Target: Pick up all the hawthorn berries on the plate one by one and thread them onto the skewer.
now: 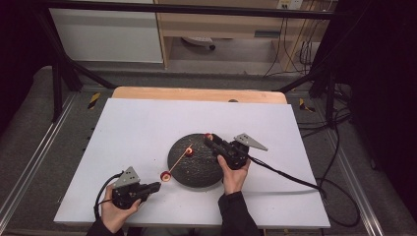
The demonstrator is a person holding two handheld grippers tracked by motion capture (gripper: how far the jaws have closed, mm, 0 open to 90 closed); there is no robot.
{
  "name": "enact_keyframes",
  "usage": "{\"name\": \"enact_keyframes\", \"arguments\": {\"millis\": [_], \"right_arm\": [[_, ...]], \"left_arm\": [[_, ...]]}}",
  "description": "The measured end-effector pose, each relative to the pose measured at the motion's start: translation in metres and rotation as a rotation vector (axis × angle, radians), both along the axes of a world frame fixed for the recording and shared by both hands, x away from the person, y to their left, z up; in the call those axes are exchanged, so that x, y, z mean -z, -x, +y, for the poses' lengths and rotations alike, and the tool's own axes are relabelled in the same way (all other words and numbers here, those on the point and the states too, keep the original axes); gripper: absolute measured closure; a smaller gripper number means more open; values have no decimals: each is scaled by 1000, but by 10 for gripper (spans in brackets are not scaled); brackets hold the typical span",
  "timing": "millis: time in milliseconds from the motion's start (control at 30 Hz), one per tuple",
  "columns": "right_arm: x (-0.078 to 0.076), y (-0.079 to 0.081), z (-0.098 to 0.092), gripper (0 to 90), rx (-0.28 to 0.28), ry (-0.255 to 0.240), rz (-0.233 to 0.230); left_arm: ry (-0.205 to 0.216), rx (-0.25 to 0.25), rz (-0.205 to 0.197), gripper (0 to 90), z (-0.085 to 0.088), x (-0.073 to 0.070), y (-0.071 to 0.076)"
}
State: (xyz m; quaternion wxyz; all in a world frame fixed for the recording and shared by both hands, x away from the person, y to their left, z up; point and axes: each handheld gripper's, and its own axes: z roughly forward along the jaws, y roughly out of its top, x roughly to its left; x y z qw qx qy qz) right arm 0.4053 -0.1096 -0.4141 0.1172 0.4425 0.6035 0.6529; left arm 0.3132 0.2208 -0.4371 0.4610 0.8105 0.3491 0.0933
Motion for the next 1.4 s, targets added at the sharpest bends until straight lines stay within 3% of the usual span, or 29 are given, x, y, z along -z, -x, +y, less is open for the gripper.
{"name": "enact_keyframes", "arguments": {"millis": [233,500,1000,1400], "right_arm": [[0,1,0,604,28,-11,-64],[0,2,1,605,39,-19,-84],[4,3,2,605,43,8,-101],[5,5,3,606,35,9,-104]], "left_arm": [[10,6,7,883,-17,-3,1],[19,-8,16,883,-29,-5,0],[33,-16,27,883,-40,-8,0],[74,-67,43,884,-55,-13,-1]]}}
